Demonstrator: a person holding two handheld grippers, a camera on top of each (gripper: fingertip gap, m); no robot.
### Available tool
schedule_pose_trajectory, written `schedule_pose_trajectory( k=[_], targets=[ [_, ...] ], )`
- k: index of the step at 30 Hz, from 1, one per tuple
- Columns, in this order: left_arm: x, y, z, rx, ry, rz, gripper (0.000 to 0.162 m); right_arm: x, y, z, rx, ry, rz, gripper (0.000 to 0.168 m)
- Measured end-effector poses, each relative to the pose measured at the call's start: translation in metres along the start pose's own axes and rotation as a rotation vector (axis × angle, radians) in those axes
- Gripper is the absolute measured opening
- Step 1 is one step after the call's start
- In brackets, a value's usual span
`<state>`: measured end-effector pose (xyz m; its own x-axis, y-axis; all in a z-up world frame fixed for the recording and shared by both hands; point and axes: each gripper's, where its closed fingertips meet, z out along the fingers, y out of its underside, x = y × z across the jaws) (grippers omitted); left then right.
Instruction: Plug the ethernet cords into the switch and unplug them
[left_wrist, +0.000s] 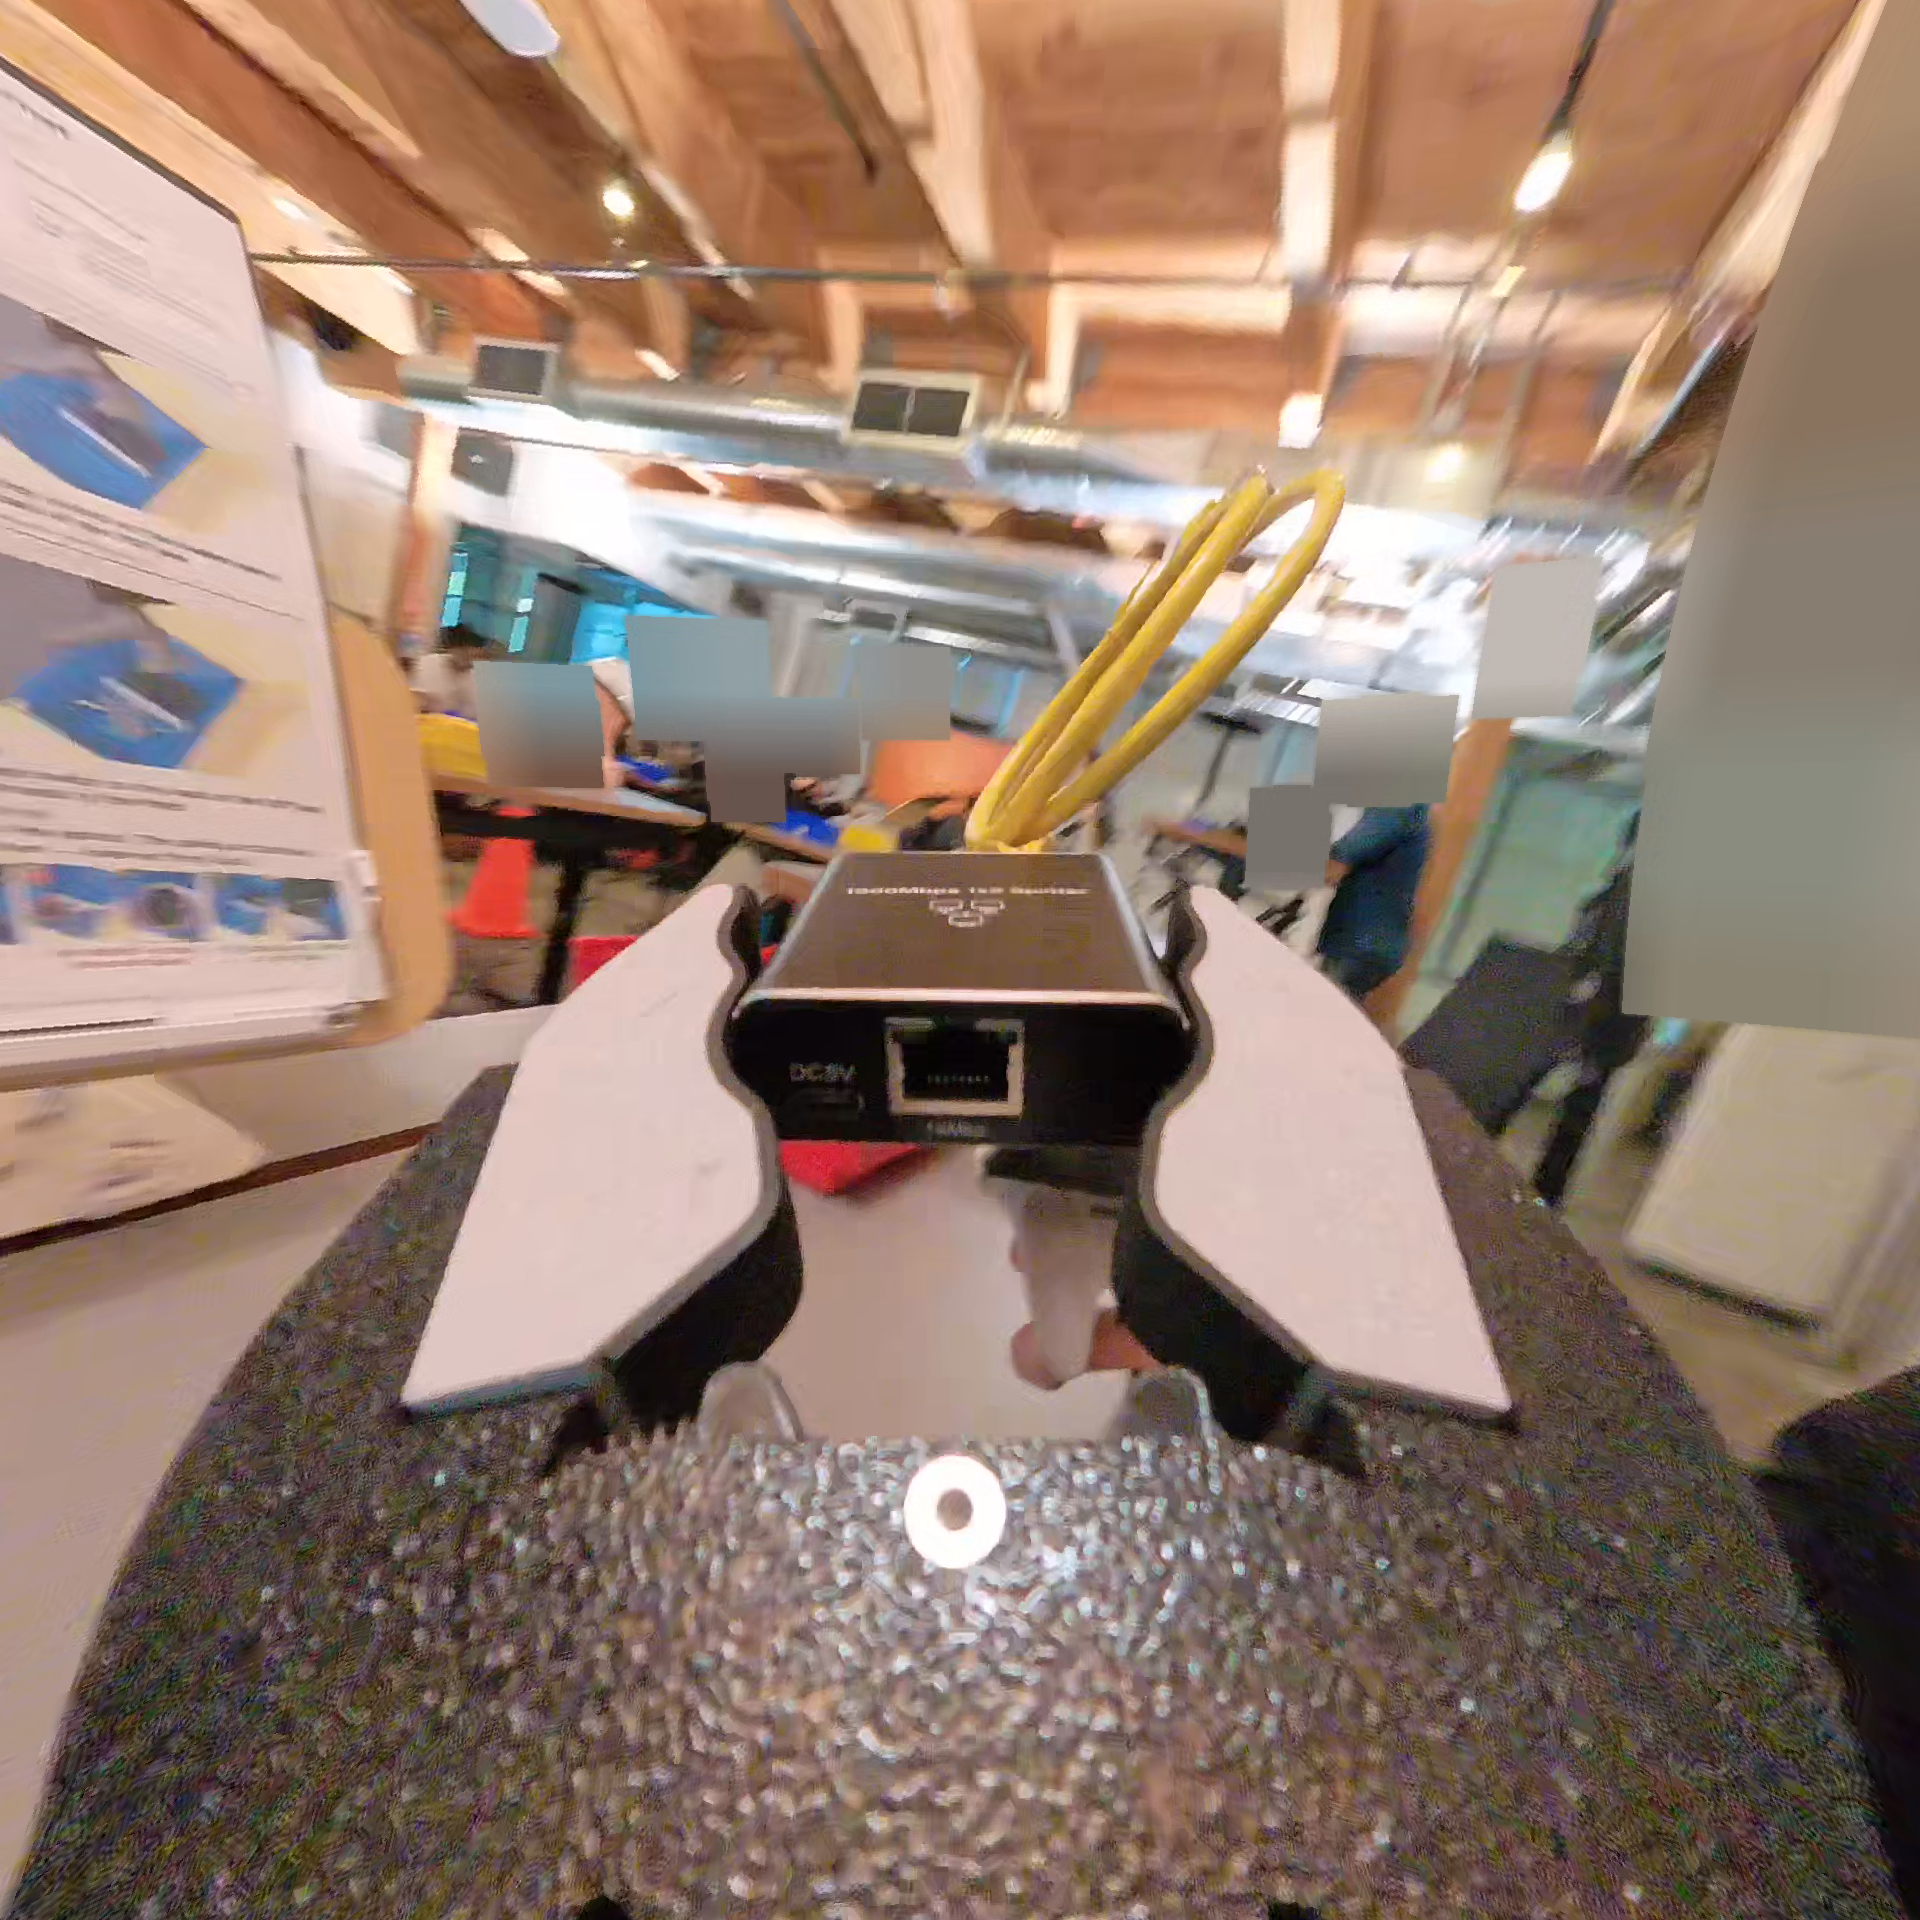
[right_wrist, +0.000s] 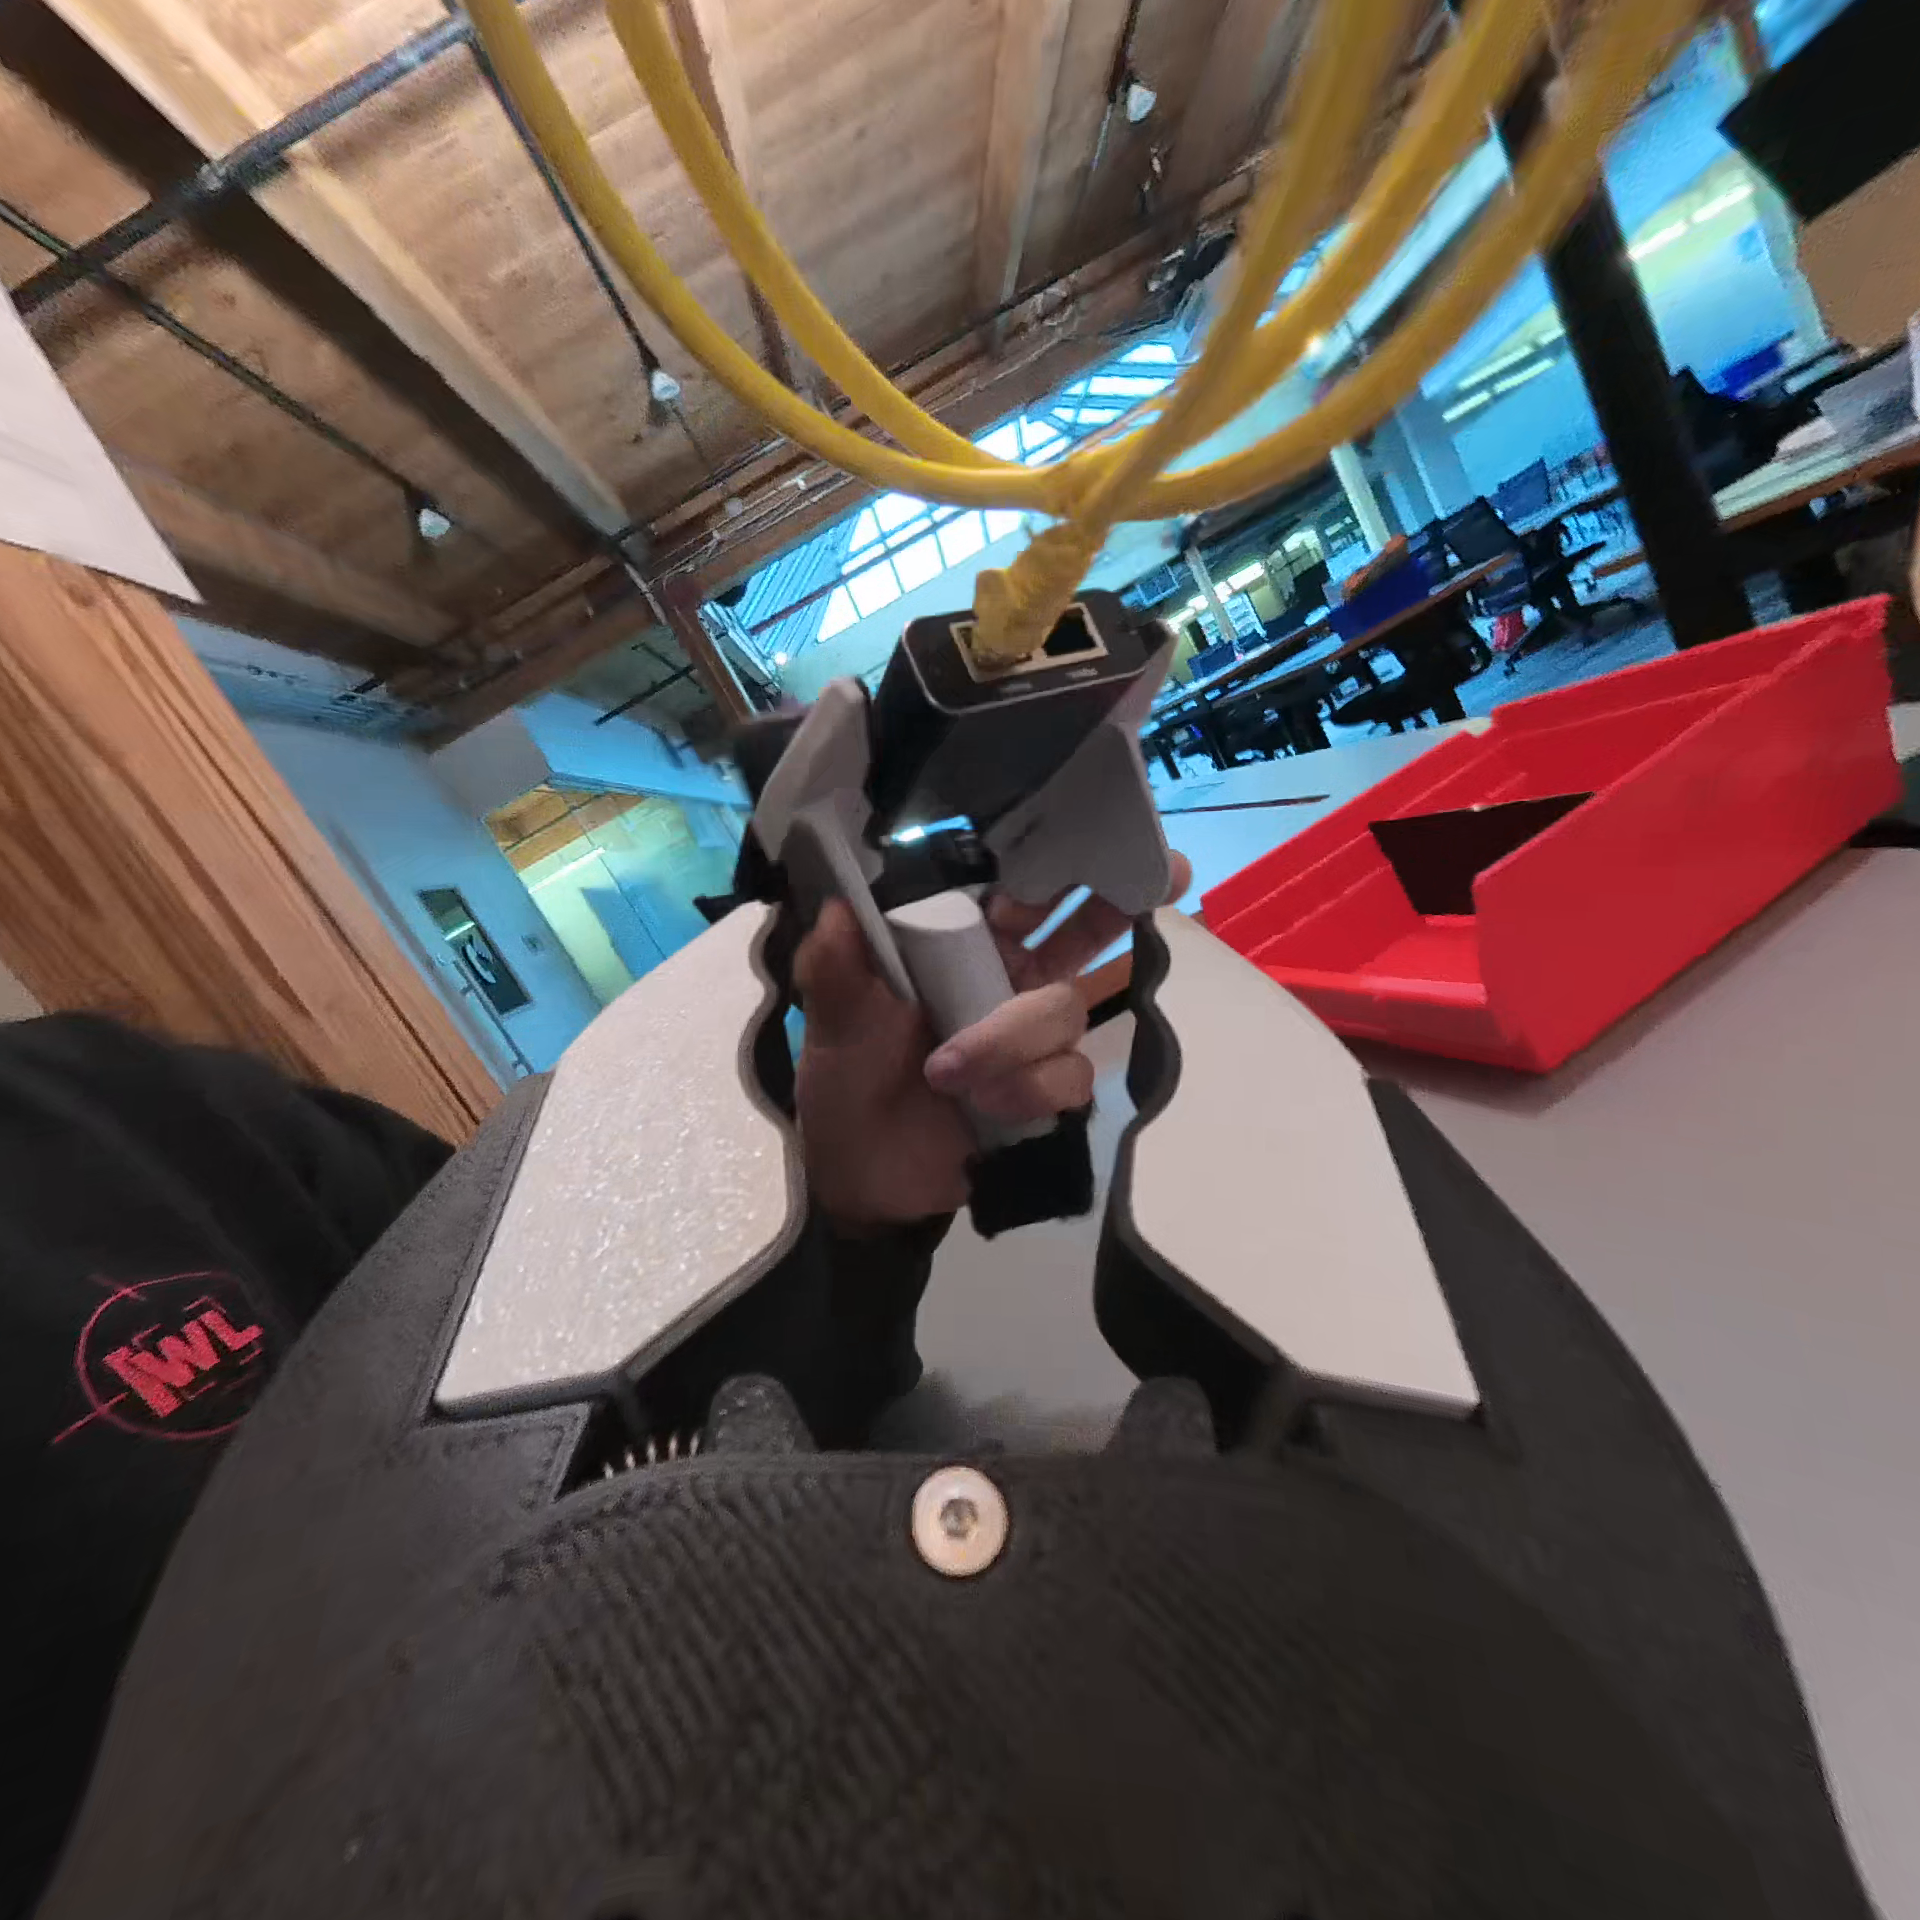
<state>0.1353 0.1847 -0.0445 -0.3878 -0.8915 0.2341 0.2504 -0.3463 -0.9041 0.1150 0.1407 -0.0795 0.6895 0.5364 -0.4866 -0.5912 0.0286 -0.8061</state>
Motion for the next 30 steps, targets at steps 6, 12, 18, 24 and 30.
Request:
schedule_pose_trajectory(
  k=[6,12,18,24,30],
  targets=[
    [0.020,-0.028,-0.011,0.149,0.269,-0.279,0.075,-0.015,-0.021,-0.004,0.088,-0.012,-0.038,0.062],
    [0.035,-0.006,-0.002,0.072,0.364,-0.376,0.074,-0.028,-0.030,-0.004,0.087,0.051,-0.207,0.059],
    [0.048,0.010,0.005,0.022,0.429,-0.452,0.075,-0.031,-0.046,-0.014,0.165,0.085,-0.240,0.033],
    [0.054,0.018,0.009,-0.005,0.447,-0.474,0.074,-0.028,-0.045,-0.016,0.164,0.084,-0.216,0.019],
    [0.051,0.026,0.011,-0.047,0.419,-0.477,0.074,-0.021,-0.044,-0.019,0.127,0.100,-0.198,0.017]
  ],
)
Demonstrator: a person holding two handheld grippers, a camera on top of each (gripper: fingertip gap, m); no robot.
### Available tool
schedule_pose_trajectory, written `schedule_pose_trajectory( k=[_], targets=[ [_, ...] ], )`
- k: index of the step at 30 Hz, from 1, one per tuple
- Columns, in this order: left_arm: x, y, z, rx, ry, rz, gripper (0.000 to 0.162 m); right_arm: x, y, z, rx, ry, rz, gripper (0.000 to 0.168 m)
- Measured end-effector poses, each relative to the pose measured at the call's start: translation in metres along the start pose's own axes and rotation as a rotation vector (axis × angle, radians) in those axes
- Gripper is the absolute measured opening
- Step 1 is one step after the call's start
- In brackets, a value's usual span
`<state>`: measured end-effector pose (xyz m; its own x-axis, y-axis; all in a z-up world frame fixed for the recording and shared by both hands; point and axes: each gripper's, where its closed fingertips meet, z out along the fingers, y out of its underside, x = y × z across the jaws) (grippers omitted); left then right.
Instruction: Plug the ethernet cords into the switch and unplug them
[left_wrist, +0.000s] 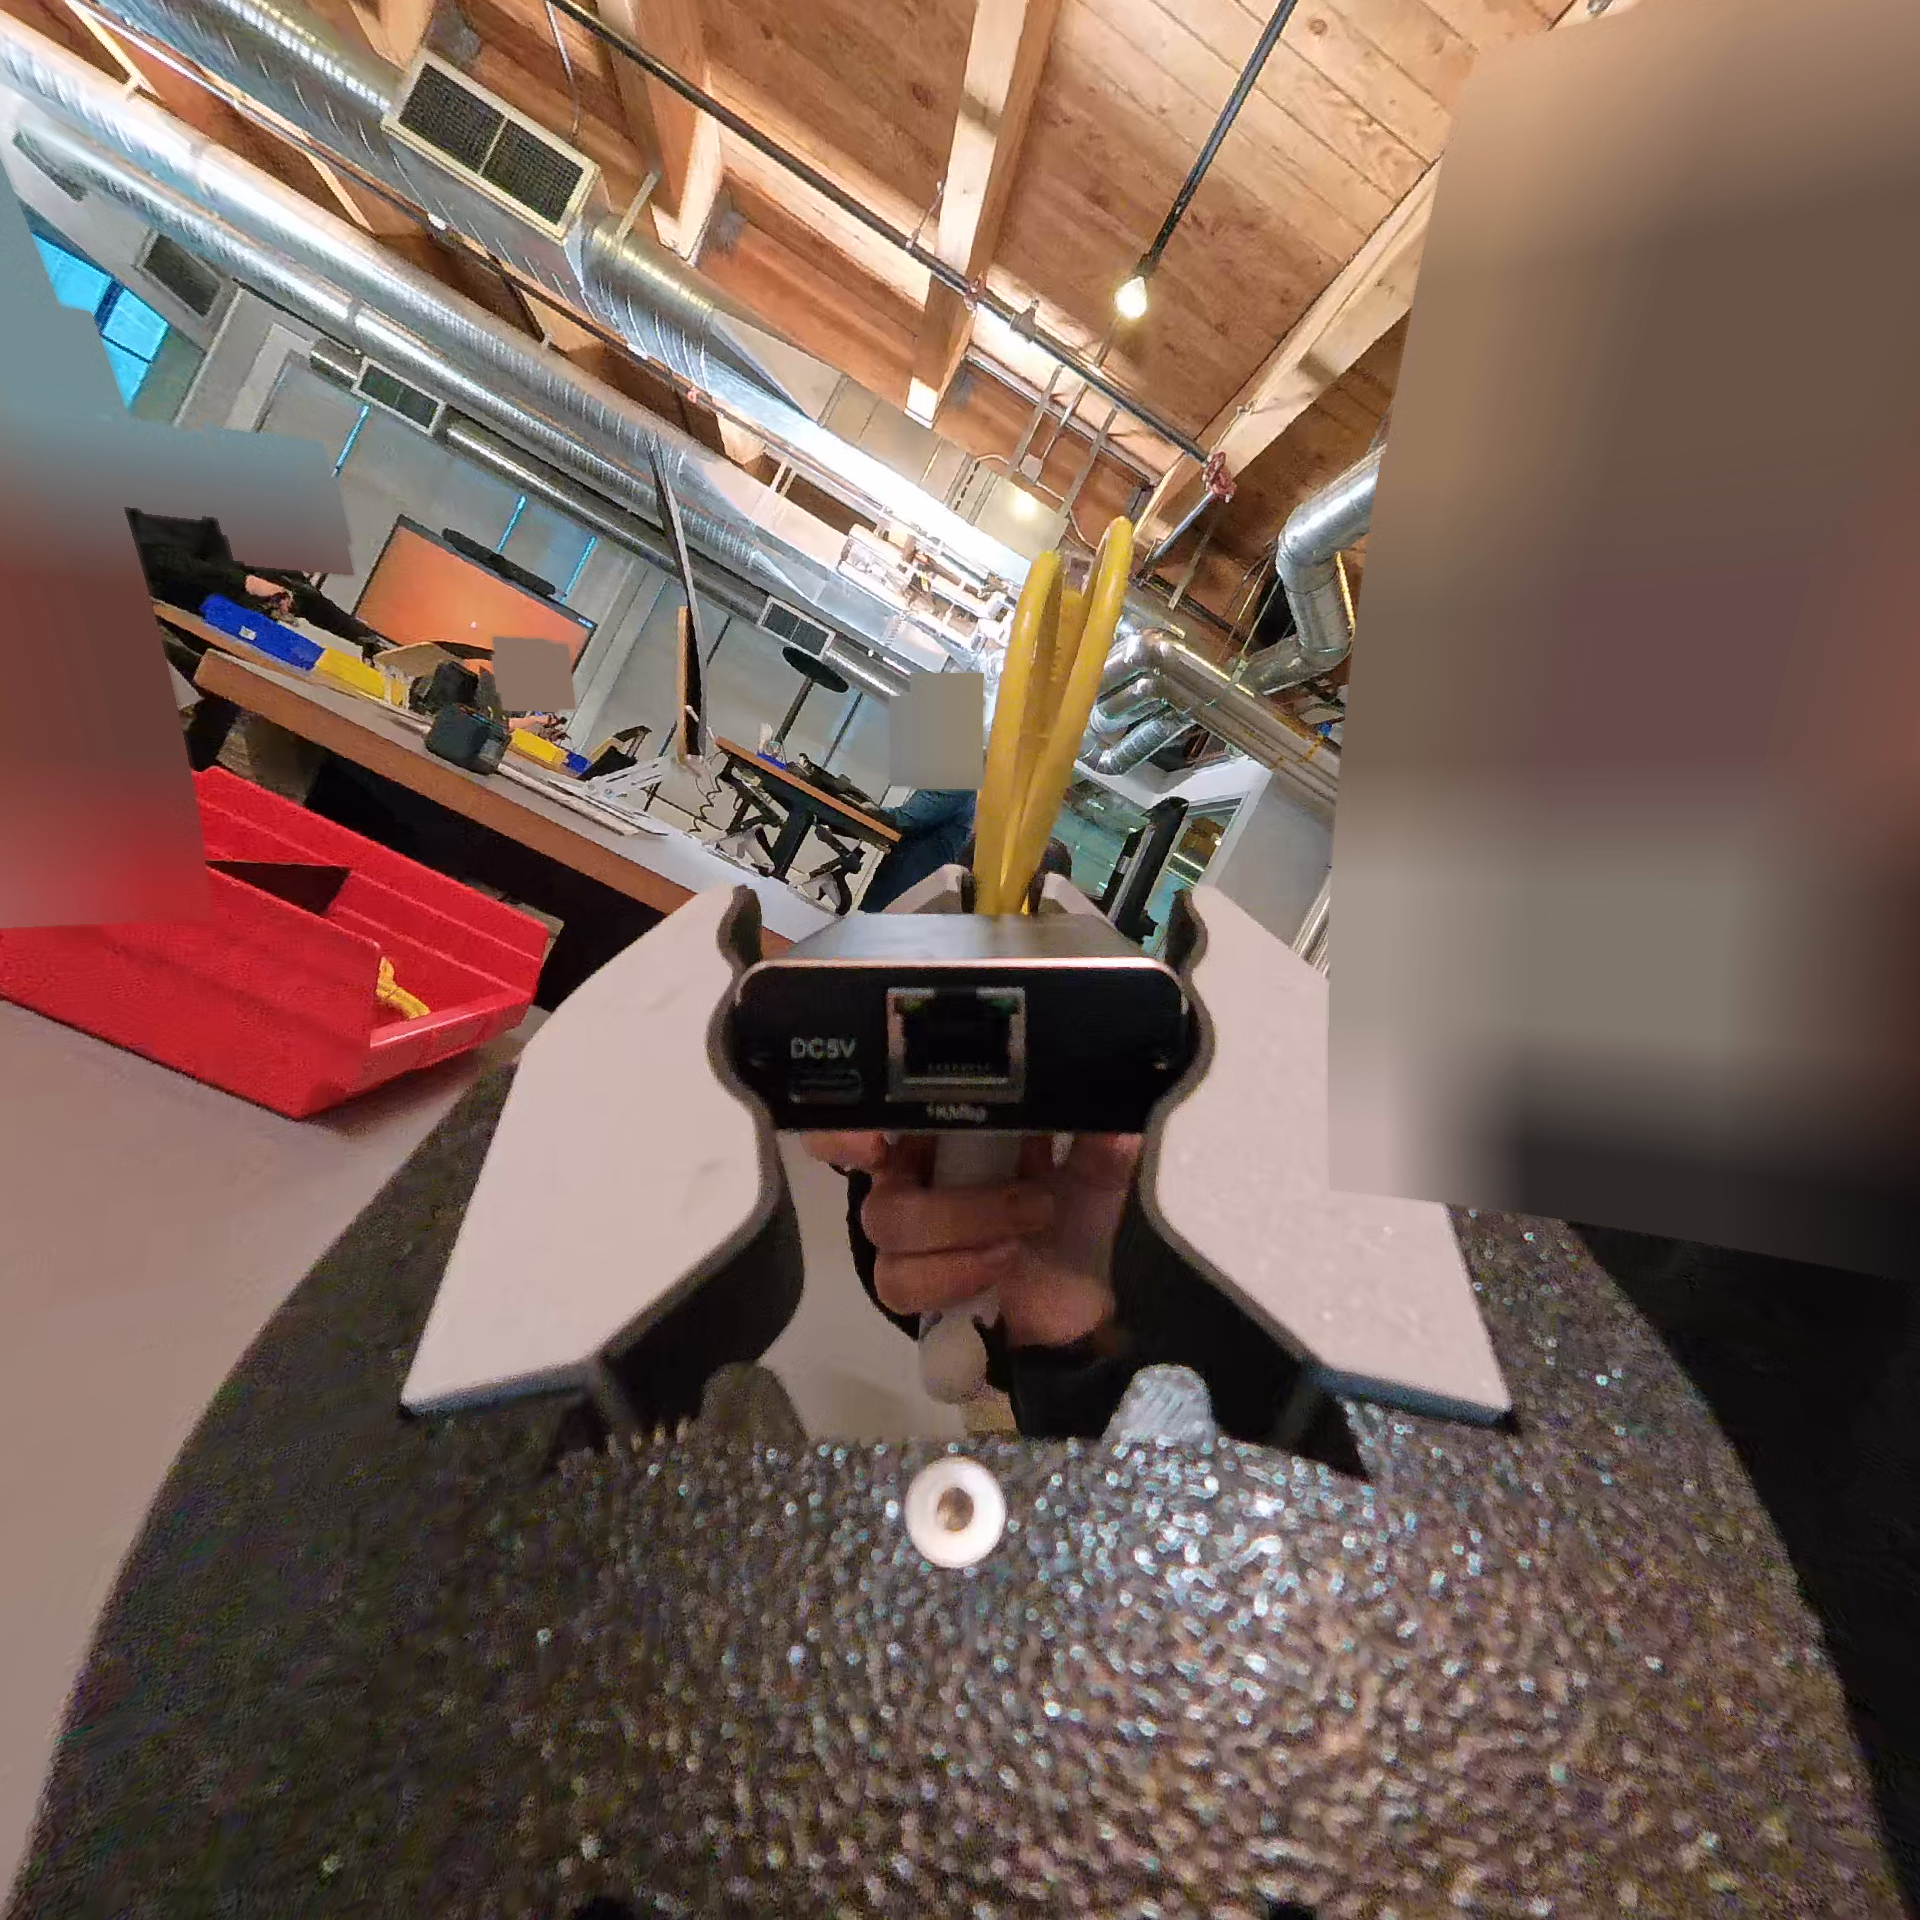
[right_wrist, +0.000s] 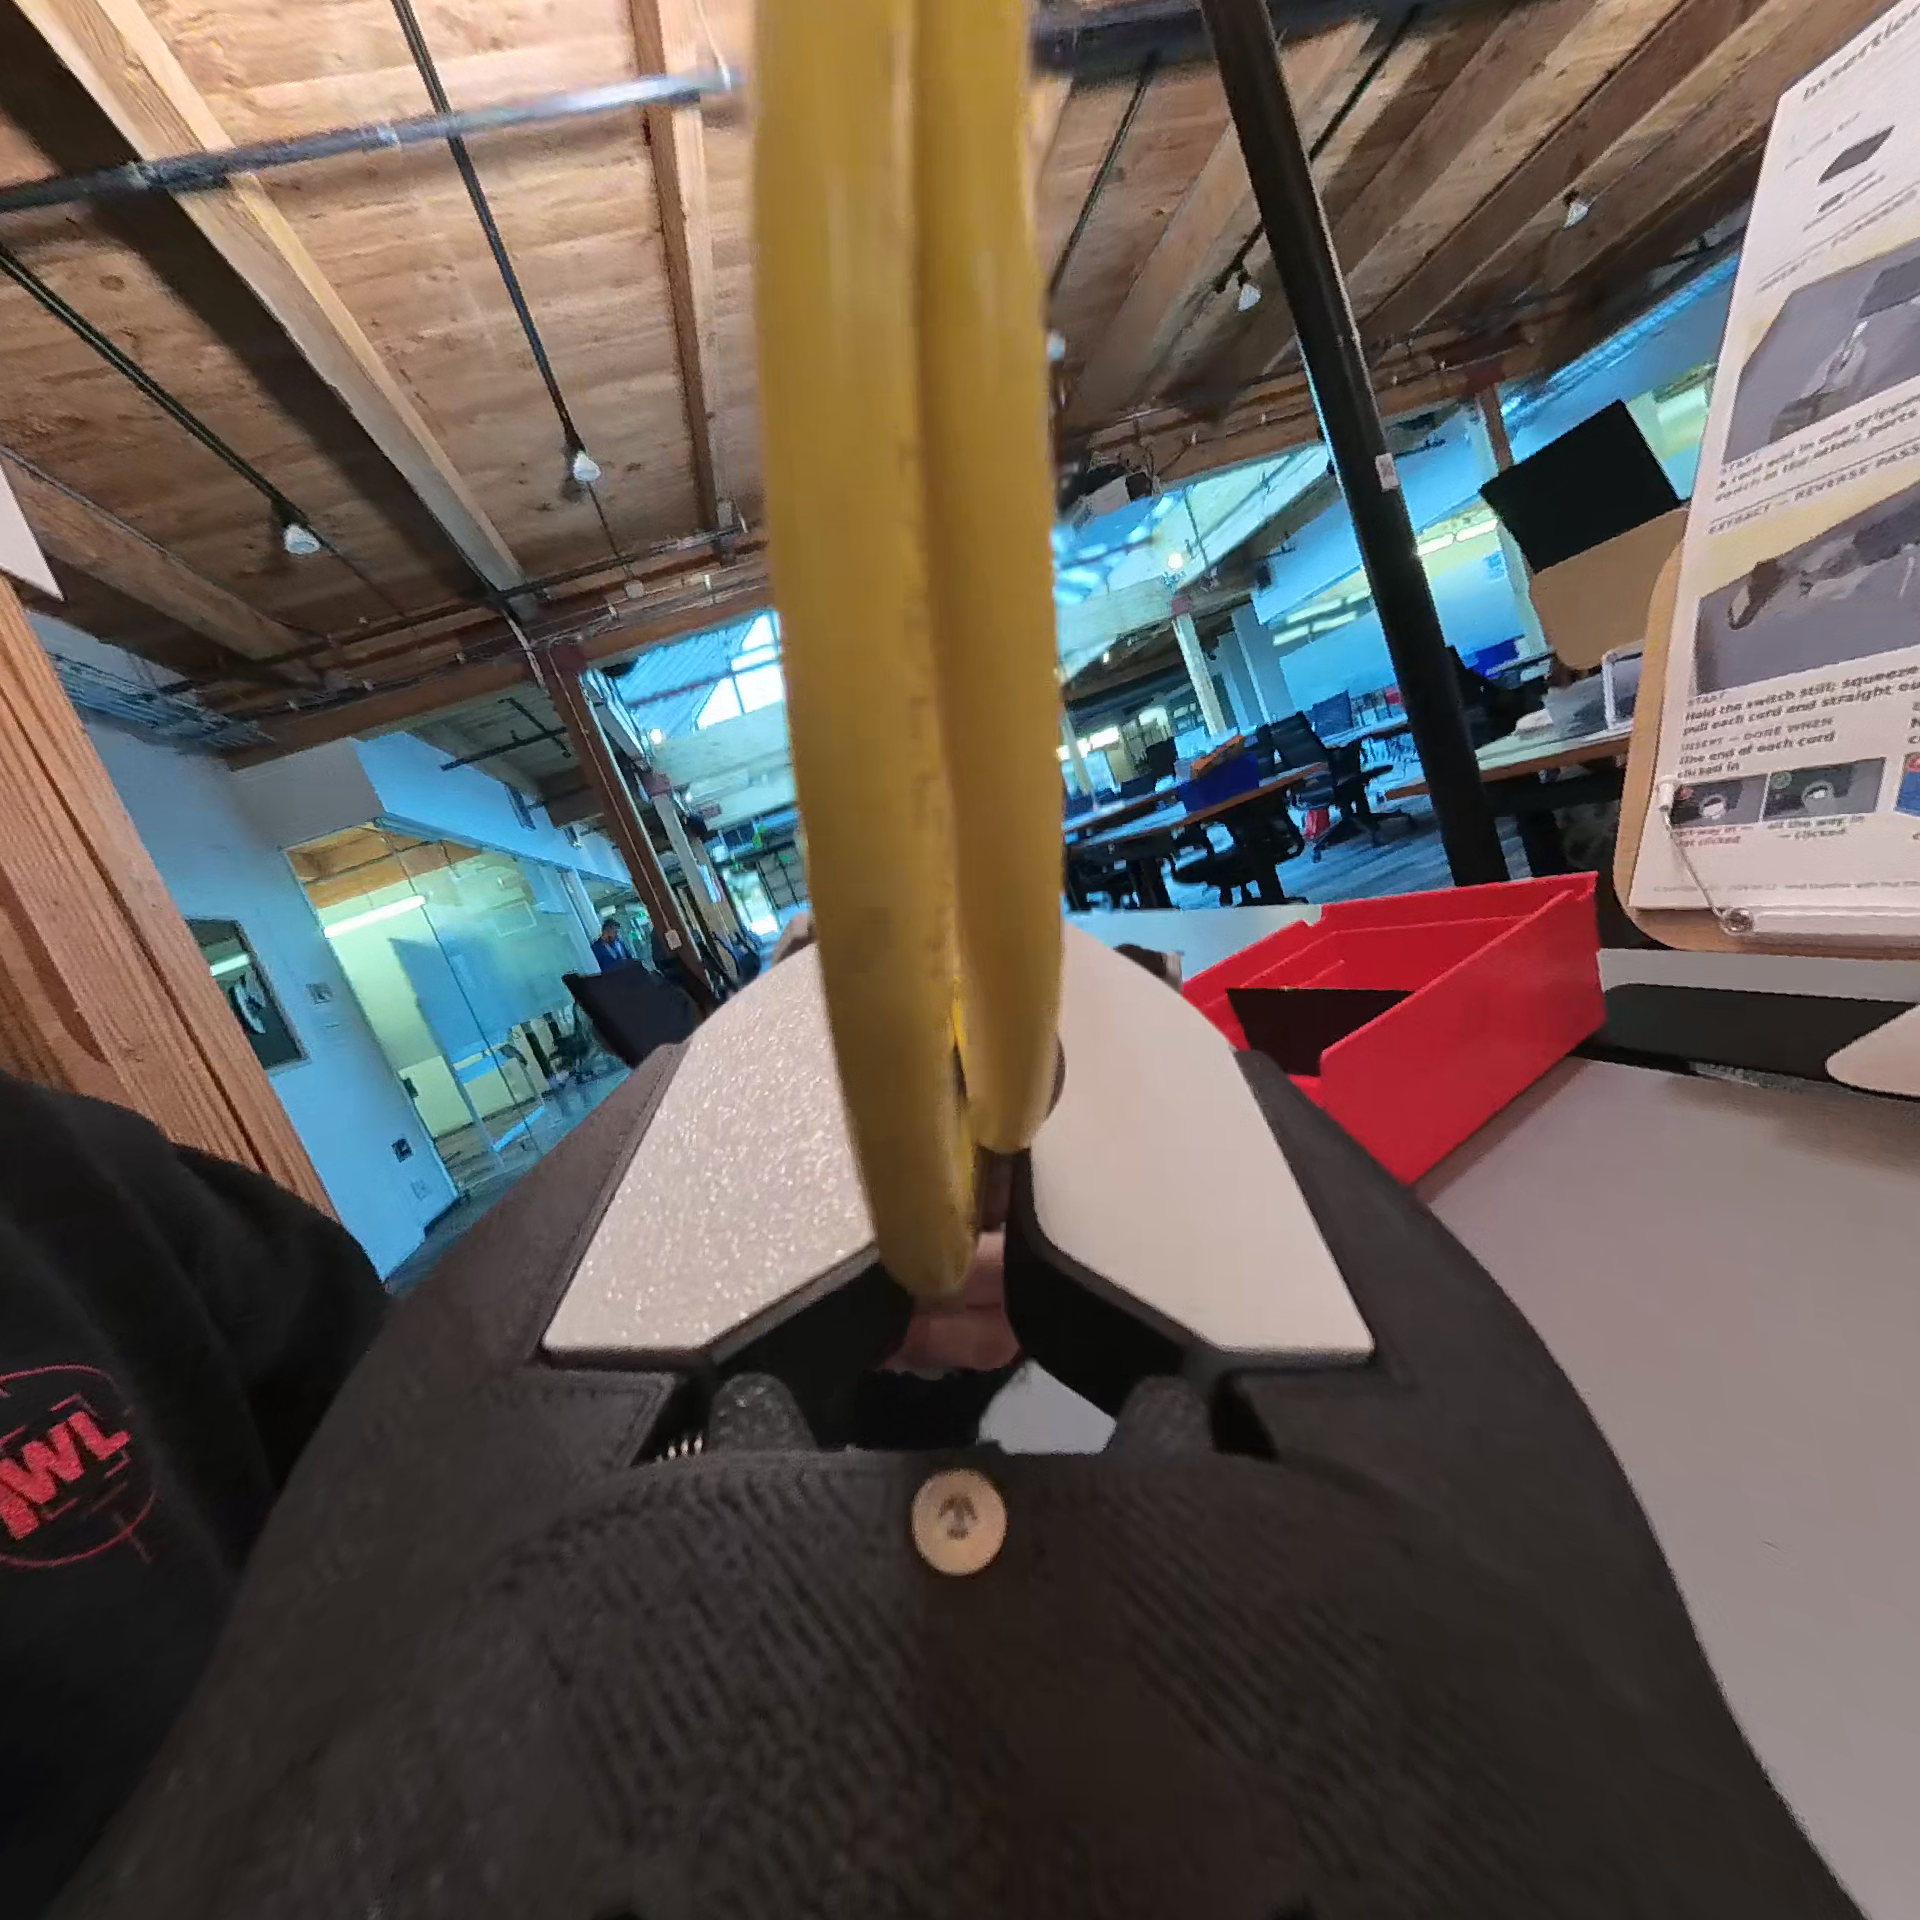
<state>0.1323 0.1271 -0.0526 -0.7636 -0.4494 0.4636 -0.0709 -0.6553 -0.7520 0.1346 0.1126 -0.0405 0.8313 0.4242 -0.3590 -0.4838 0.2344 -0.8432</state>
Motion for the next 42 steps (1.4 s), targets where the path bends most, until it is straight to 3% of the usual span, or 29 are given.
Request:
schedule_pose_trajectory(
  k=[9,15,21,31,37,42],
  targets=[
    [-0.008,0.031,0.007,-0.179,-0.030,0.017,0.075,0.012,0.000,-0.012,-0.154,0.064,-0.153,0.013],
    [-0.015,0.030,0.007,-0.197,-0.122,0.107,0.075,0.019,0.003,-0.013,-0.166,0.099,-0.134,0.013],
    [-0.007,0.034,0.009,-0.208,-0.043,0.066,0.075,0.013,0.001,-0.014,-0.189,0.068,-0.179,0.013],
    [-0.017,0.041,0.007,-0.249,-0.074,0.088,0.075,0.021,0.006,-0.015,-0.250,0.125,-0.224,0.012],
    [-0.020,0.046,0.006,-0.231,-0.050,-0.062,0.075,0.029,0.007,-0.018,-0.248,0.153,-0.201,0.012],
    [-0.014,0.041,0.013,-0.110,0.020,-0.318,0.074,0.021,-0.001,-0.015,-0.192,0.128,-0.162,0.013]
  ],
)
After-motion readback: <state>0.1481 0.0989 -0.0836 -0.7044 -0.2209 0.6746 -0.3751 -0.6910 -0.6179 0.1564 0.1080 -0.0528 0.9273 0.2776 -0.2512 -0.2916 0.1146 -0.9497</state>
